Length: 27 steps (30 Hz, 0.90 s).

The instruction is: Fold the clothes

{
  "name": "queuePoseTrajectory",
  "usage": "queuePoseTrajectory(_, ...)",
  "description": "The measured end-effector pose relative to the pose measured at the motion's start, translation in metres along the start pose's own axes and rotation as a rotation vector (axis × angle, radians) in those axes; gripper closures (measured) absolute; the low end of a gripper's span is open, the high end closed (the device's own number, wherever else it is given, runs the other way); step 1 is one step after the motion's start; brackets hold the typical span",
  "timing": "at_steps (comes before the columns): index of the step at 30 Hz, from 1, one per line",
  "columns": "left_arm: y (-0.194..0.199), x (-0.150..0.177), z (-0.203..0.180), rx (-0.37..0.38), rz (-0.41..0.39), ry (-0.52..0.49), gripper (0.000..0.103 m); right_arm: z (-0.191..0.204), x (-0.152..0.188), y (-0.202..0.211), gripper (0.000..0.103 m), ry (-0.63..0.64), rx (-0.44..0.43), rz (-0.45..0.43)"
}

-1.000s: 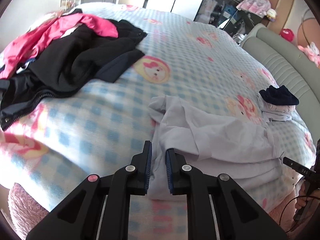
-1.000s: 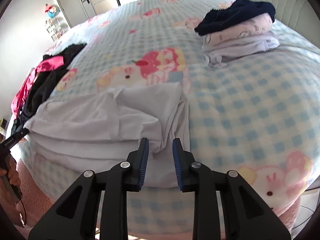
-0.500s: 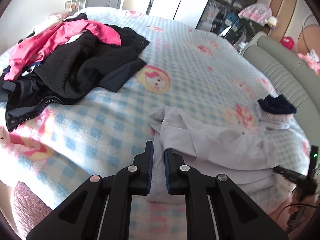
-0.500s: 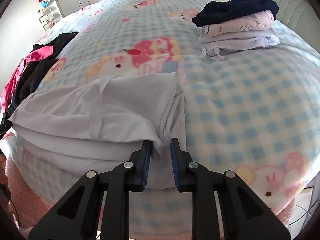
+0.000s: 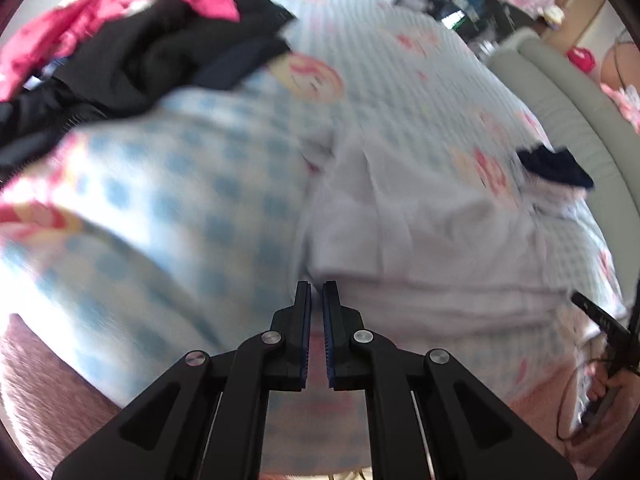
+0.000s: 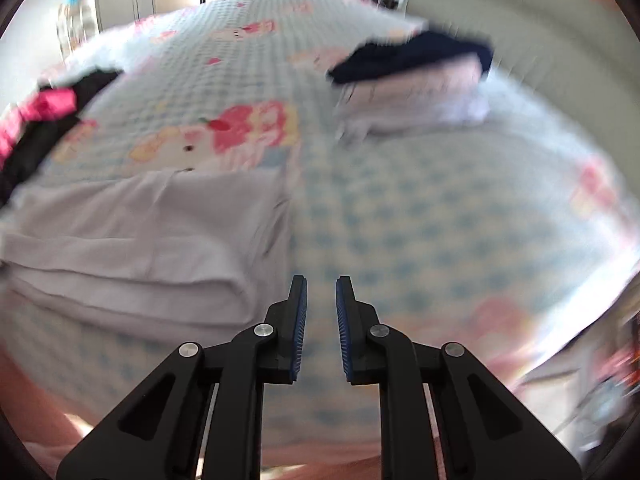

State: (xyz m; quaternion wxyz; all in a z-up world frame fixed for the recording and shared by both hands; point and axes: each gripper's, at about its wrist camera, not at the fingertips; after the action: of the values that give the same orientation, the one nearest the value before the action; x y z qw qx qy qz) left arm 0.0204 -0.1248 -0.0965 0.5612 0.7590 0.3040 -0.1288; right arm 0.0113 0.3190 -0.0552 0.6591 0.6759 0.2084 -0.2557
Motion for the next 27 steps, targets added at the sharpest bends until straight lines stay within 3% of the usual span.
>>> queuePoseTrajectory(4, 0.013, 0.0, -0.002, -0.002, -0.036, -0.023, 0.095, -0.004, -0.007, 0.002, 0.08, -0.073, -0.129, -0.014)
queuePoseTrajectory(7, 0.03, -0.009, 0.013, 0.072, -0.092, 0.057, 0.091, 0.002, -0.02, -0.004, 0.077, -0.087, -0.192, -0.015)
queuePoseTrajectory(10, 0.037, -0.021, 0.028, 0.172, -0.149, 0.177, 0.076, 0.01, -0.024, -0.022, 0.072, -0.1, -0.258, 0.027)
queuePoseTrajectory(12, 0.03, -0.028, 0.034, 0.195, -0.158, 0.218, 0.073, 0.022, -0.02, -0.036, 0.073, -0.073, -0.243, 0.073)
queuePoseTrajectory(13, 0.021, -0.033, 0.032, 0.187, -0.132, 0.206, 0.073, 0.028, -0.014, -0.04, 0.073, -0.057, -0.236, 0.094)
queuePoseTrajectory(15, 0.001, -0.037, 0.026, 0.176, -0.063, 0.173, 0.075, 0.03, -0.001, -0.047, 0.085, -0.075, -0.247, 0.127)
queuePoseTrajectory(18, -0.023, -0.03, 0.014, 0.165, 0.037, 0.138, 0.075, 0.027, 0.017, -0.05, 0.09, -0.121, -0.259, 0.147)
queuePoseTrajectory(21, -0.021, -0.022, 0.0, 0.106, 0.017, 0.074, 0.087, 0.021, 0.023, -0.044, 0.095, -0.14, -0.242, 0.137)
queuePoseTrajectory(23, -0.012, -0.021, -0.005, 0.115, -0.011, 0.064, 0.095, 0.02, 0.021, -0.036, 0.096, -0.116, -0.205, 0.116)
queuePoseTrajectory(27, 0.01, -0.021, -0.002, 0.162, -0.058, 0.073, 0.097, 0.022, 0.014, -0.023, 0.099, -0.048, -0.176, 0.09)
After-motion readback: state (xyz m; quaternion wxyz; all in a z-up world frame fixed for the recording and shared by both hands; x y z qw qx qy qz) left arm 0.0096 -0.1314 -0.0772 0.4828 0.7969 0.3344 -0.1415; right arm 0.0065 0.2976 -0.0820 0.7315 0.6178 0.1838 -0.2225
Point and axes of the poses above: each gripper's, at about its wrist camera, not at the fingertips, and y roughly against the way its jaws point, z to its left, x to its underside, and after that the axes turned 7 degrees about -z, right-handed
